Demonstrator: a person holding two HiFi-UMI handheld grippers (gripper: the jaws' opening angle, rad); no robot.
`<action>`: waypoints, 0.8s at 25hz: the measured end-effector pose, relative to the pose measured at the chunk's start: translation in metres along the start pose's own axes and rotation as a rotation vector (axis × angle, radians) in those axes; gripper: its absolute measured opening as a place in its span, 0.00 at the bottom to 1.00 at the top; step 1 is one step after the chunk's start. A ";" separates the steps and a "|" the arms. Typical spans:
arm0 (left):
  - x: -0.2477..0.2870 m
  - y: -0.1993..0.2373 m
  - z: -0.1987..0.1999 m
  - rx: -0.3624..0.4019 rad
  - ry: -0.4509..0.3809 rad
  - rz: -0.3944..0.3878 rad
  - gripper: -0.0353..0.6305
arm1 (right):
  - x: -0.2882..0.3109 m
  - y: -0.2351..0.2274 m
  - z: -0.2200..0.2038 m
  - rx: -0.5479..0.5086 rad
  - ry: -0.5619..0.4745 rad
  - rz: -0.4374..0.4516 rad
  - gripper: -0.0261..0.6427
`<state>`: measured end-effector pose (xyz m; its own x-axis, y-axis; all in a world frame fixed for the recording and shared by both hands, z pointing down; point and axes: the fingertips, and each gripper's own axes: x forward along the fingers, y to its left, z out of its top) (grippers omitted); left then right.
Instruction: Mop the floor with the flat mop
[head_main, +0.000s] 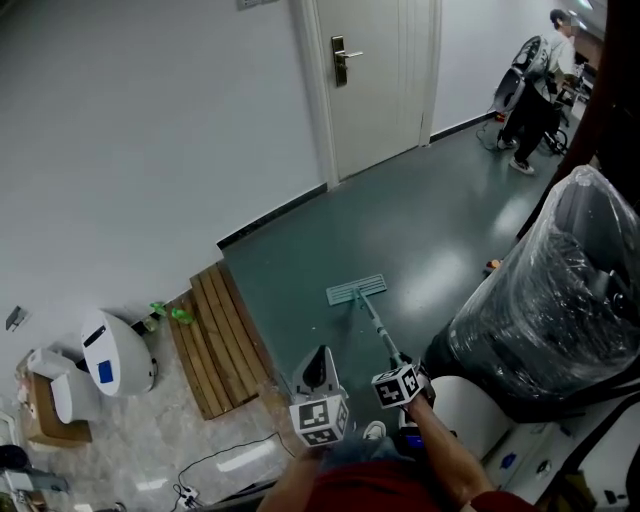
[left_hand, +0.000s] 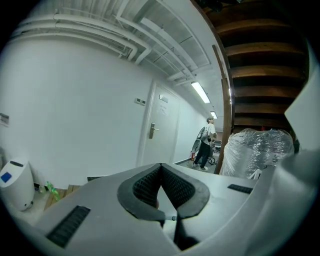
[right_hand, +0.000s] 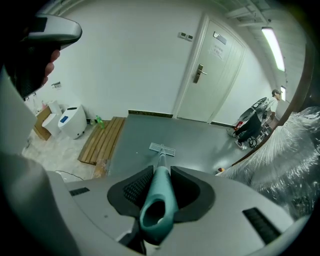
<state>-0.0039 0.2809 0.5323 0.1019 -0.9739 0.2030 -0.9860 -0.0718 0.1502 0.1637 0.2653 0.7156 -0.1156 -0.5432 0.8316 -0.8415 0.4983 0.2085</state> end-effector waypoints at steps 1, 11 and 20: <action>-0.003 -0.003 -0.002 0.001 0.004 0.001 0.07 | -0.003 0.000 -0.005 -0.001 0.002 0.000 0.21; 0.011 -0.019 -0.002 0.018 0.017 -0.059 0.07 | -0.012 -0.006 -0.015 0.072 0.008 0.008 0.21; 0.017 -0.006 0.003 0.013 0.017 -0.064 0.07 | -0.009 -0.003 -0.002 0.082 0.010 0.001 0.21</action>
<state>0.0033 0.2639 0.5320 0.1668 -0.9633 0.2101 -0.9790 -0.1365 0.1512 0.1682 0.2699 0.7082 -0.1119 -0.5358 0.8369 -0.8819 0.4417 0.1649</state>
